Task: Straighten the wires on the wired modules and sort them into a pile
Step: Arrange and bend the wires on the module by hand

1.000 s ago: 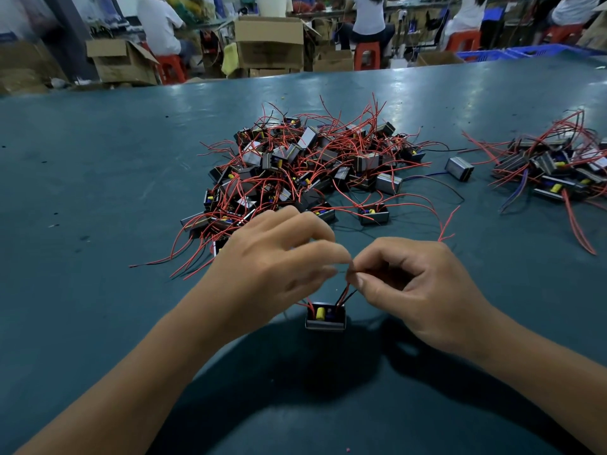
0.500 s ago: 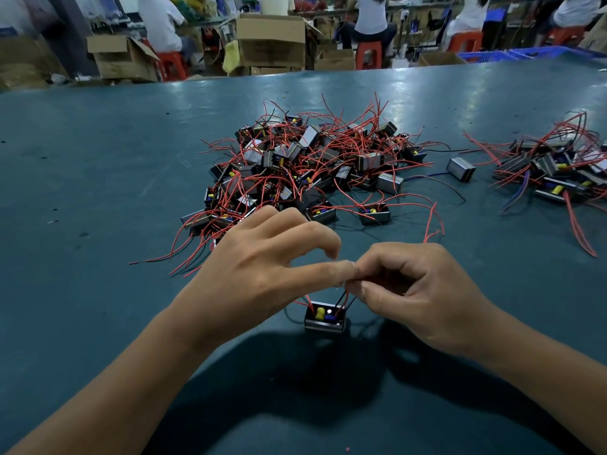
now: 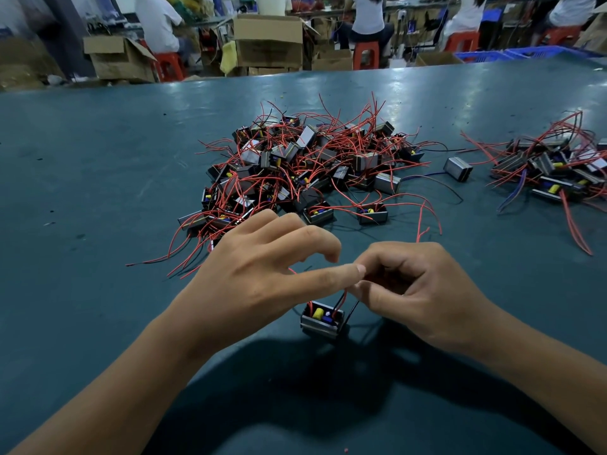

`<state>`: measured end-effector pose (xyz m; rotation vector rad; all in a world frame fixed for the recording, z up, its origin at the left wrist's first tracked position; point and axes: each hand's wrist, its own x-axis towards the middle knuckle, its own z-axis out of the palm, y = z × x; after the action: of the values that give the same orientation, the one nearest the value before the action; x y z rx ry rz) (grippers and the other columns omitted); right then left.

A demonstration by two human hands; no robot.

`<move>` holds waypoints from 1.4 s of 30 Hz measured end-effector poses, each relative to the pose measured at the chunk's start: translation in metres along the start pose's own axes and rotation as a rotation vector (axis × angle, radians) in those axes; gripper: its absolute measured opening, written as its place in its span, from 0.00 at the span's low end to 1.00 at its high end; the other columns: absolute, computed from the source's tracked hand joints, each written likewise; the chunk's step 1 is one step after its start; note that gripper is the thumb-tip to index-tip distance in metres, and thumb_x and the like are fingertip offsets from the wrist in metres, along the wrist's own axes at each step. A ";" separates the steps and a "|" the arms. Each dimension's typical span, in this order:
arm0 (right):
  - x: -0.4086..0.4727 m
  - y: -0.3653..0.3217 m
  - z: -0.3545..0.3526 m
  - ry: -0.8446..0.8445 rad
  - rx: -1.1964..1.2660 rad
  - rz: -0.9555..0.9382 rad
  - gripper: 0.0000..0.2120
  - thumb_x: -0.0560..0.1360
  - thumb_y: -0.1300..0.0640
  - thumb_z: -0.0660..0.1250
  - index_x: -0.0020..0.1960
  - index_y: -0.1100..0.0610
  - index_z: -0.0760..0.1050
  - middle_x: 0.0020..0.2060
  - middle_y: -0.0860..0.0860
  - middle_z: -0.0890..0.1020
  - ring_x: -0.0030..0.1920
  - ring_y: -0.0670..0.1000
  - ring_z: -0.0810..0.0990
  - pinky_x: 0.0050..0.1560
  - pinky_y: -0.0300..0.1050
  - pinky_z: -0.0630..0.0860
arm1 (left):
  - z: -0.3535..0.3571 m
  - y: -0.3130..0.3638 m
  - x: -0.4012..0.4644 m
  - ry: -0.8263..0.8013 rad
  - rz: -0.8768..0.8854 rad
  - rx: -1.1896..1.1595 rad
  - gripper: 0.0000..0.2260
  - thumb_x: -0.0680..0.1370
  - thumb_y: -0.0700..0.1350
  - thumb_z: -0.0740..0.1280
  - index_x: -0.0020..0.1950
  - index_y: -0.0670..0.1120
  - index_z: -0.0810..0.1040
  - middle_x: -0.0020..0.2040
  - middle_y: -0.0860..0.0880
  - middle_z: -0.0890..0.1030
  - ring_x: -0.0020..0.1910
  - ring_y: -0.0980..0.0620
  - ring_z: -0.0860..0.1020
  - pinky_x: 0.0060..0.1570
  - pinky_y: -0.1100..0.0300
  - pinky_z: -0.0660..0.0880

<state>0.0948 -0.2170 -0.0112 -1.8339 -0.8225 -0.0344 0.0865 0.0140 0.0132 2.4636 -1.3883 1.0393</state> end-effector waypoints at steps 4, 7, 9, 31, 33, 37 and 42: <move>-0.001 0.001 0.000 0.000 0.026 0.008 0.04 0.73 0.59 0.70 0.43 0.51 0.82 0.34 0.51 0.81 0.33 0.57 0.76 0.34 0.55 0.72 | -0.002 0.001 0.000 -0.012 -0.007 0.006 0.11 0.84 0.40 0.63 0.57 0.51 0.84 0.51 0.48 0.81 0.43 0.49 0.73 0.41 0.50 0.70; -0.002 0.000 0.000 0.000 0.017 -0.008 0.03 0.72 0.56 0.69 0.43 0.51 0.82 0.34 0.49 0.81 0.32 0.57 0.75 0.33 0.56 0.71 | -0.003 0.002 0.001 -0.018 -0.014 0.015 0.12 0.83 0.39 0.63 0.56 0.50 0.86 0.50 0.48 0.82 0.43 0.49 0.73 0.41 0.51 0.70; -0.002 -0.001 0.000 0.002 -0.022 -0.036 0.02 0.72 0.56 0.70 0.43 0.51 0.82 0.34 0.47 0.81 0.31 0.54 0.74 0.32 0.53 0.70 | -0.004 0.002 0.002 -0.020 -0.011 0.007 0.13 0.84 0.39 0.62 0.56 0.50 0.86 0.50 0.47 0.82 0.43 0.48 0.73 0.41 0.51 0.70; -0.002 0.001 -0.003 -0.019 -0.168 -0.101 0.02 0.74 0.57 0.72 0.44 0.54 0.82 0.36 0.43 0.82 0.36 0.47 0.79 0.37 0.44 0.74 | -0.009 0.004 0.005 -0.088 0.013 0.042 0.11 0.85 0.40 0.60 0.52 0.49 0.82 0.47 0.48 0.81 0.41 0.47 0.75 0.39 0.51 0.70; -0.002 0.000 -0.004 -0.018 -0.185 -0.110 0.01 0.74 0.57 0.72 0.44 0.54 0.82 0.36 0.43 0.82 0.36 0.46 0.79 0.37 0.41 0.74 | -0.008 0.004 0.006 -0.099 0.008 0.037 0.10 0.83 0.39 0.62 0.52 0.49 0.82 0.47 0.48 0.81 0.41 0.47 0.74 0.39 0.51 0.70; -0.002 -0.002 -0.003 -0.014 -0.204 -0.133 0.00 0.74 0.58 0.72 0.44 0.54 0.82 0.36 0.42 0.81 0.37 0.42 0.79 0.39 0.33 0.71 | -0.005 0.007 0.010 -0.131 -0.056 -0.068 0.15 0.85 0.47 0.58 0.49 0.46 0.84 0.46 0.47 0.80 0.39 0.47 0.72 0.38 0.52 0.69; -0.003 -0.002 -0.002 0.039 -0.218 -0.120 0.01 0.73 0.58 0.72 0.43 0.55 0.81 0.34 0.41 0.80 0.36 0.40 0.78 0.38 0.30 0.69 | 0.003 0.015 0.012 -0.160 -0.259 -0.274 0.09 0.82 0.47 0.64 0.47 0.46 0.80 0.43 0.53 0.76 0.40 0.53 0.72 0.41 0.56 0.70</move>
<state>0.0922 -0.2196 -0.0097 -1.9785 -0.9303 -0.2442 0.0800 -0.0045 0.0152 2.4750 -1.1216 0.5690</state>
